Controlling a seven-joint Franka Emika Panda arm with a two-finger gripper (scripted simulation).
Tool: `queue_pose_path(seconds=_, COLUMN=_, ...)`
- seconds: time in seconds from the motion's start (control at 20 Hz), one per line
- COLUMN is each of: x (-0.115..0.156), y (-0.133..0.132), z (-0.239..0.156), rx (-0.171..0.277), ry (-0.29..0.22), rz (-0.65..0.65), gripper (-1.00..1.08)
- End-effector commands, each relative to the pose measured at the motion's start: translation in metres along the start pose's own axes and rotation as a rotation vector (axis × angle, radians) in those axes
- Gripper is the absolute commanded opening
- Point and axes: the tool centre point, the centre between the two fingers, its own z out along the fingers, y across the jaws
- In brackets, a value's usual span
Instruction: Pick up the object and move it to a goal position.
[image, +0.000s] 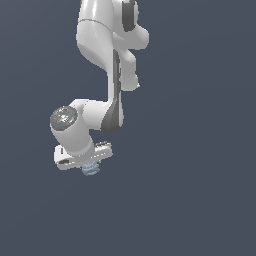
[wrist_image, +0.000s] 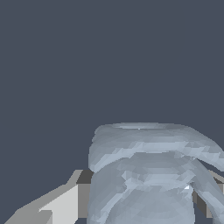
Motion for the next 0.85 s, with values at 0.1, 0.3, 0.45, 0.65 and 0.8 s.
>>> queue_pose_path(seconds=0.1, x=0.008, y=0.019, z=-0.003, rx=0.0, ry=-0.001, rz=-0.001, gripper=-1.0)
queue_pose_path(seconds=0.3, x=0.013, y=0.029, z=-0.004, rx=0.0, ry=-0.001, rz=-0.001, gripper=-1.0)
queue_pose_path(seconds=0.45, x=0.016, y=0.035, z=-0.005, rx=0.0, ry=-0.001, rz=-0.001, gripper=-1.0)
queue_pose_path(seconds=0.65, x=0.018, y=0.039, z=-0.006, rx=0.0, ry=-0.001, rz=-0.001, gripper=-1.0)
queue_pose_path(seconds=0.8, x=0.018, y=0.04, z=-0.006, rx=0.0, ry=-0.001, rz=-0.001, gripper=-1.0)
